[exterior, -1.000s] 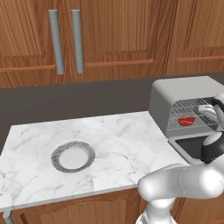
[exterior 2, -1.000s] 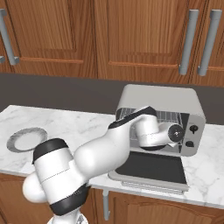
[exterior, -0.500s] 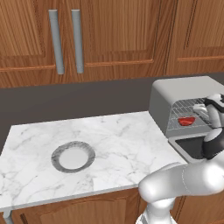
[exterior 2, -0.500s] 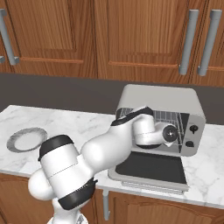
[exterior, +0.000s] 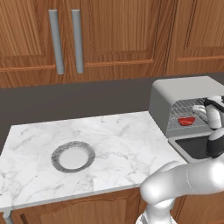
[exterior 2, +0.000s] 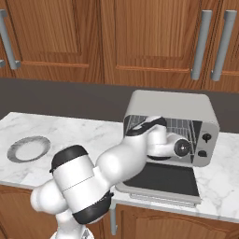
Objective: Open the toaster oven door. Place the hotdog bun on the top rack in the toaster oven and place the steak on the bottom rack.
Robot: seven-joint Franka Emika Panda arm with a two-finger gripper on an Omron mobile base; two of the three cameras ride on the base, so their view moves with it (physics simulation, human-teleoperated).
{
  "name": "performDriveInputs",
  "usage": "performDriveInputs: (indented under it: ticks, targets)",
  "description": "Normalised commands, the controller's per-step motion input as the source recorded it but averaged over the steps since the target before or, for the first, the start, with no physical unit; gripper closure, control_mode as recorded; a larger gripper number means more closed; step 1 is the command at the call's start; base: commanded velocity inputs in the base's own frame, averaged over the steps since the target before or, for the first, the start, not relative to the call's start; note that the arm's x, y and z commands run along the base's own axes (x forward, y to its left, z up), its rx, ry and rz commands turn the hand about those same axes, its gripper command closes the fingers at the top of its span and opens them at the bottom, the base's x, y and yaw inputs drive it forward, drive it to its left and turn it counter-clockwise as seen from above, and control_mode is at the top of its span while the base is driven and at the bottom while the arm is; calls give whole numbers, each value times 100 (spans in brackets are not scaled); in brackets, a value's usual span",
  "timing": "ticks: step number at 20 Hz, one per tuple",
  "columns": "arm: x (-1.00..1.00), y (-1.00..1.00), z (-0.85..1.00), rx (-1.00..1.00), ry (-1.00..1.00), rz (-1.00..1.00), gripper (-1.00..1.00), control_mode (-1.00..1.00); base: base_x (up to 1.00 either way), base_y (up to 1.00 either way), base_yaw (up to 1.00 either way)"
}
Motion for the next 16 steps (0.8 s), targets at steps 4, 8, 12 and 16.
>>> performDriveInputs:
  ticks: [4, 8, 12, 16]
  targets:
    - [21, -13, -3, 4, 0, 0, -100, -100, 0, 0, 0]
    - [21, -14, -8, 4, 0, 0, -100, -100, 0, 0, 0]
    - [12, -8, -17, 3, 0, 0, -100, -100, 0, 0, 0]
    - [2, -2, -21, 3, 0, 0, -100, -100, 0, 0, 0]
